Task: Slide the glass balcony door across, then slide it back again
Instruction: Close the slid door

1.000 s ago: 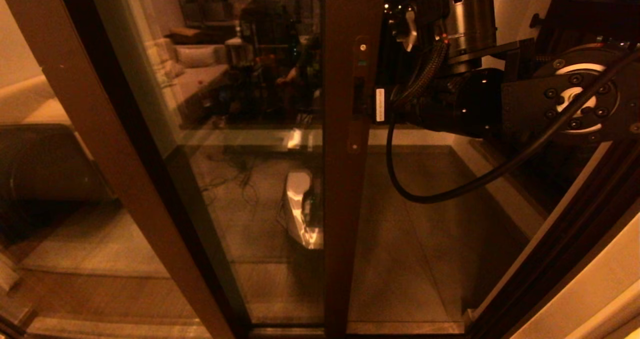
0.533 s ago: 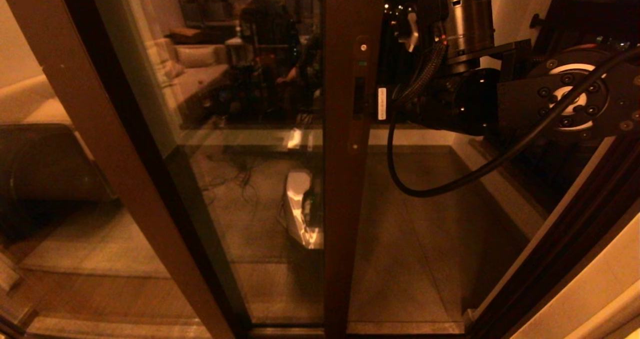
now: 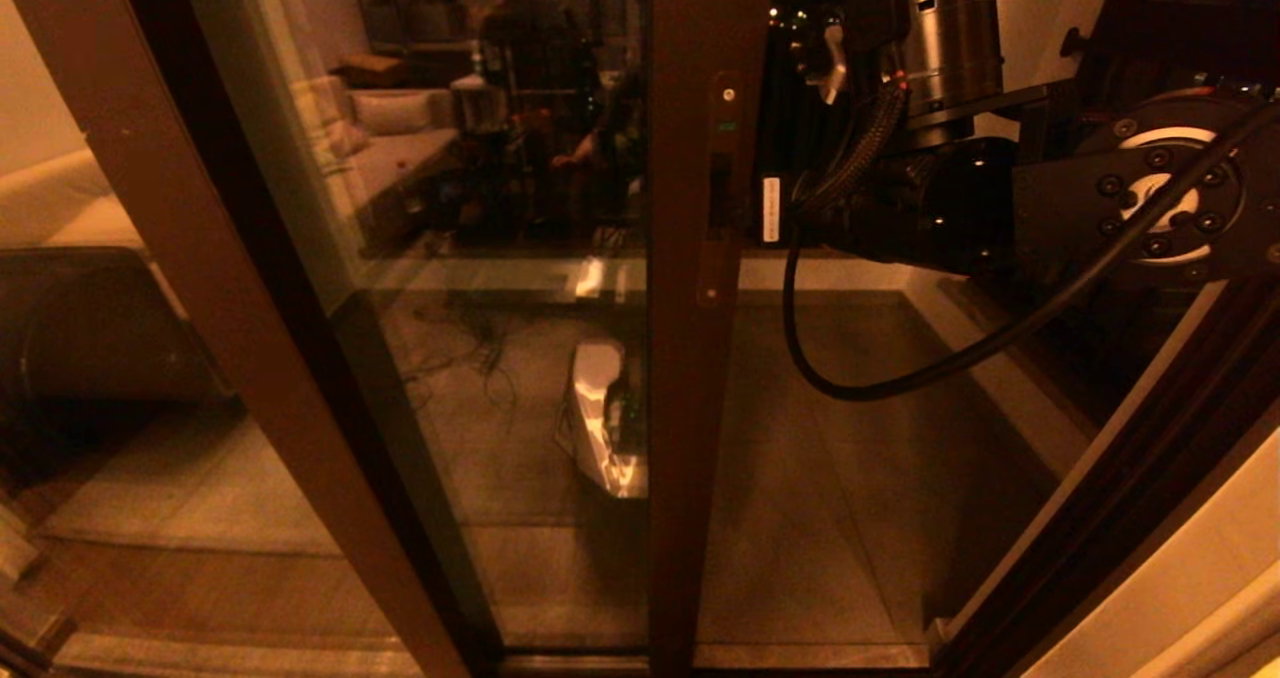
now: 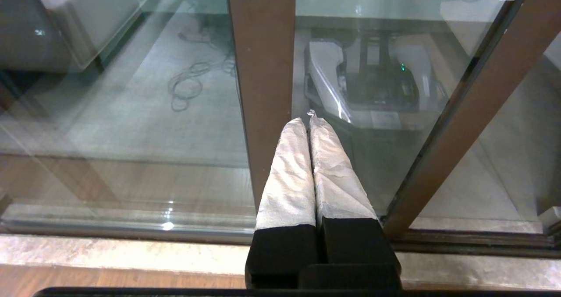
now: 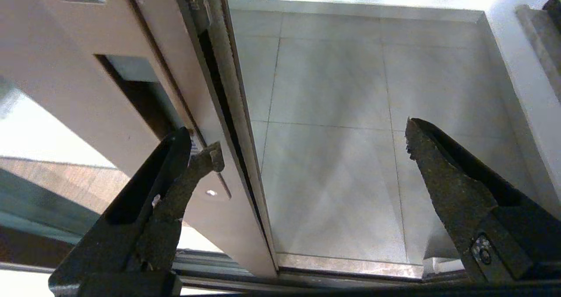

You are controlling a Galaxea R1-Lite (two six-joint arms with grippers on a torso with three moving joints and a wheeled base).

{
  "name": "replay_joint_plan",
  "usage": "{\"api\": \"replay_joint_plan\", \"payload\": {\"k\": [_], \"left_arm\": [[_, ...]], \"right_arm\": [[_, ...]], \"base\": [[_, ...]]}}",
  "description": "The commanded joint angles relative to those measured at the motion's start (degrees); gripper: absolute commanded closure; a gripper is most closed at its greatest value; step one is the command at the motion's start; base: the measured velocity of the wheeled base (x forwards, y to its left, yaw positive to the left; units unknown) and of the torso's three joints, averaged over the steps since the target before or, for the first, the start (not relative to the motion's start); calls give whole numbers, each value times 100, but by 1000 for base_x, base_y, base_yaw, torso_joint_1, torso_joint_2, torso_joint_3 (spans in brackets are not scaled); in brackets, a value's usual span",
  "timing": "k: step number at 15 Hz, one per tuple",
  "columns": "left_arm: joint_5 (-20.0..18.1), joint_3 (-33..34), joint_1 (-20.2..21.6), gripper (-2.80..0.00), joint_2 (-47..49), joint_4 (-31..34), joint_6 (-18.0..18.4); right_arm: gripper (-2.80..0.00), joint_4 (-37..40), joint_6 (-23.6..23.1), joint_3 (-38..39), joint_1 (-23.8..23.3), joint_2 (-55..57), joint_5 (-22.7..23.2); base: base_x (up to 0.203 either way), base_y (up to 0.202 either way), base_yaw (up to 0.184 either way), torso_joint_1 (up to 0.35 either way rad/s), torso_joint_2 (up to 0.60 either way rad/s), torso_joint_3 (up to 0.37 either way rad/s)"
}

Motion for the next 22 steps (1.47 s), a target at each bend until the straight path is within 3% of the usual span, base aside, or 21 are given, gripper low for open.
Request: {"api": "replay_joint_plan", "payload": {"k": [1, 7, 14, 22], "left_arm": [[1, 0, 0, 0, -1, 0, -2], [1, 0, 0, 0, -1, 0, -2], [1, 0, 0, 0, -1, 0, -2], [1, 0, 0, 0, -1, 0, -2]], "right_arm": [[-280, 6, 4, 55, -29, -111, -31], [-280, 6, 4, 154, -75, -205, -31], [-280, -2, 4, 466, 563, -519, 60], [-280, -424, -23, 318, 434, 2, 56]], "base": [[0, 0, 0, 0, 0, 0], [0, 0, 0, 0, 0, 0], [0, 0, 0, 0, 0, 0], [0, 0, 0, 0, 0, 0]]}}
